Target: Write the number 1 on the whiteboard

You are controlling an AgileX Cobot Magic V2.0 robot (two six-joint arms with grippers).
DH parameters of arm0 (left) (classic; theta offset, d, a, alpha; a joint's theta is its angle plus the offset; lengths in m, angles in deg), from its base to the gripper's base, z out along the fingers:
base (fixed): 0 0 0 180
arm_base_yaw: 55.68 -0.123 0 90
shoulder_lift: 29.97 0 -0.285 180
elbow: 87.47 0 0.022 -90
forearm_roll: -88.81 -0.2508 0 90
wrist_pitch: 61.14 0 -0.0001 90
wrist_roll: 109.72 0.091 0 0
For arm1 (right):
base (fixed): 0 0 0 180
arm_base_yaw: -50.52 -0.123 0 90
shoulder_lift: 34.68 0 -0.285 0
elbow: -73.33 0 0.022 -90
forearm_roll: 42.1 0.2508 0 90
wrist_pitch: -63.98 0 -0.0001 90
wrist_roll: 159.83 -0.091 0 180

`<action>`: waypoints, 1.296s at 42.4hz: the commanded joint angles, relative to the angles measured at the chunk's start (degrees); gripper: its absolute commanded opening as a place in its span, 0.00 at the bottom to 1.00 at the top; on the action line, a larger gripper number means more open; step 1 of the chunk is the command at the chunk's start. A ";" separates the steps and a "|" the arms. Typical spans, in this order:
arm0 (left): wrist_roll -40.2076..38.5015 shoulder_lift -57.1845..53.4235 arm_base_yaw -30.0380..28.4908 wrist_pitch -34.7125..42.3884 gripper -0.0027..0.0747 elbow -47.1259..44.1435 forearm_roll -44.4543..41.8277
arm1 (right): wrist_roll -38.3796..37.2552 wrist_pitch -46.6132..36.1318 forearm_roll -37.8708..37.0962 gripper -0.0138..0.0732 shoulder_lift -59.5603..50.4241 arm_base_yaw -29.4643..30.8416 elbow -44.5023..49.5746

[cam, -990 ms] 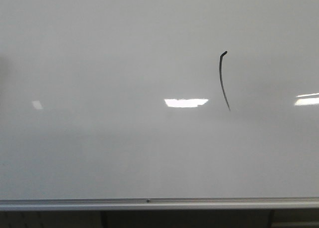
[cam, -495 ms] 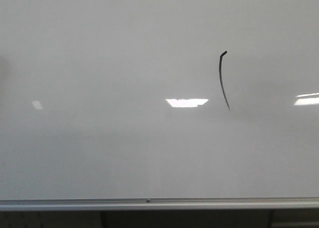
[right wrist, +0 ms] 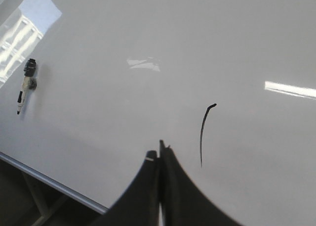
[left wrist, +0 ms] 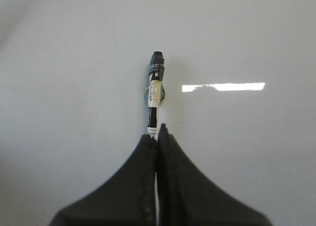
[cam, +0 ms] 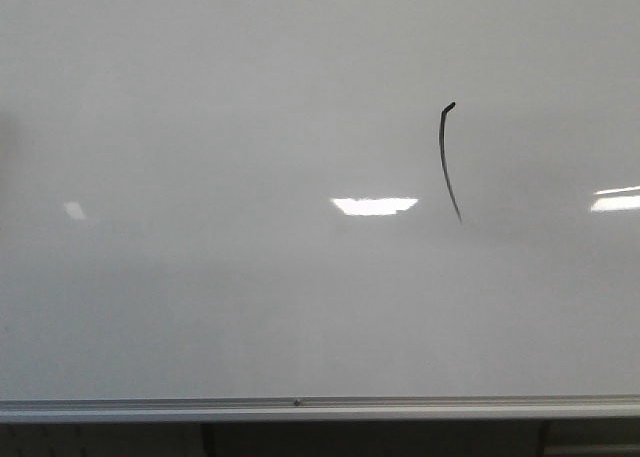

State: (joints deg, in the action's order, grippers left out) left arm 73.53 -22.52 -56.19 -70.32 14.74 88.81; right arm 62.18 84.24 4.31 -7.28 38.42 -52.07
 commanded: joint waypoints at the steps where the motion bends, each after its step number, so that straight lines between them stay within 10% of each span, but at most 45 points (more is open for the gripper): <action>1: -0.44 -0.87 0.09 4.31 0.01 -1.26 0.53 | 0.63 -3.37 0.77 0.09 0.22 0.30 -1.46; 18: -0.44 -0.87 0.09 4.31 0.01 -1.26 0.53 | -2.59 -18.50 -6.51 0.09 -4.49 4.33 10.52; 40: -0.44 -0.87 0.09 4.31 0.01 -1.26 0.53 | -48.36 -13.73 -43.52 0.09 -20.91 9.46 22.91; 55: -0.44 -0.87 0.09 4.31 0.01 -1.26 0.53 | -49.44 -13.53 -45.10 0.09 -21.22 9.13 22.91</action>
